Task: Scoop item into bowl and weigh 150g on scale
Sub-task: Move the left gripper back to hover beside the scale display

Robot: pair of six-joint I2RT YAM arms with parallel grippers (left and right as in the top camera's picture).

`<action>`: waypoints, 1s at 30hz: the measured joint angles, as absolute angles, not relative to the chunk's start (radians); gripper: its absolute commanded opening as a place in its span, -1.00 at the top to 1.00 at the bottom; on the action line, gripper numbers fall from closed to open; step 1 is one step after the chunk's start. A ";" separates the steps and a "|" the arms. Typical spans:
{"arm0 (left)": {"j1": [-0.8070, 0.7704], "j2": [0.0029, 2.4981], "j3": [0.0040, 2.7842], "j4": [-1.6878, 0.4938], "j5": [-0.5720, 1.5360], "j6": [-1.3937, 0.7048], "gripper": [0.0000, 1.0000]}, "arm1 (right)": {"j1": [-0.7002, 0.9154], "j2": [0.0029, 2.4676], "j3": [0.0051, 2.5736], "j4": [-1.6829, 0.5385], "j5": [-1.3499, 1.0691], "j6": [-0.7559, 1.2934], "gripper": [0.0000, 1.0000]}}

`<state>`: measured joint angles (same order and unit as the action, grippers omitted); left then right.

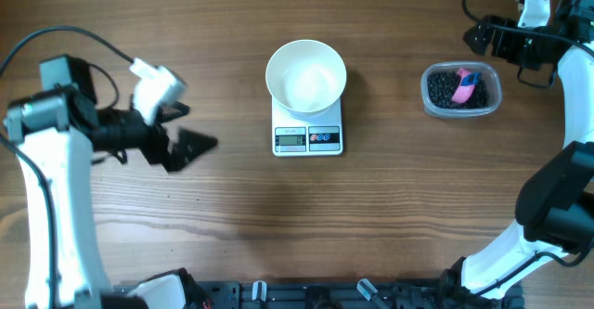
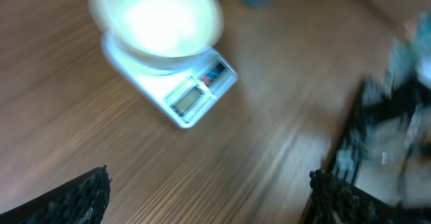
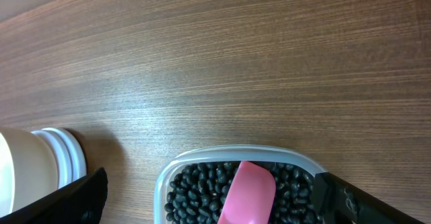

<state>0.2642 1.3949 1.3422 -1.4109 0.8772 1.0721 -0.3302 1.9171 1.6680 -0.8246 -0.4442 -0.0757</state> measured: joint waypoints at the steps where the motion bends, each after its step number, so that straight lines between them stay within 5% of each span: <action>1: 0.211 1.357 1.342 -1.431 0.870 1.121 -1.00 | -0.330 1.917 1.668 -0.824 -0.444 -0.075 -0.99; 11: -0.260 1.444 1.305 -1.326 0.552 1.281 -1.00 | -0.330 1.917 1.668 -0.824 -0.444 -0.075 -1.00; 20: -0.315 1.743 1.272 -1.163 0.461 1.282 -1.00 | -0.330 1.917 1.668 -0.824 -0.444 -0.076 -0.99; 30: -0.315 1.764 1.269 -0.957 0.283 1.251 -1.00 | -0.330 1.917 1.668 -0.824 -0.444 -0.076 -0.99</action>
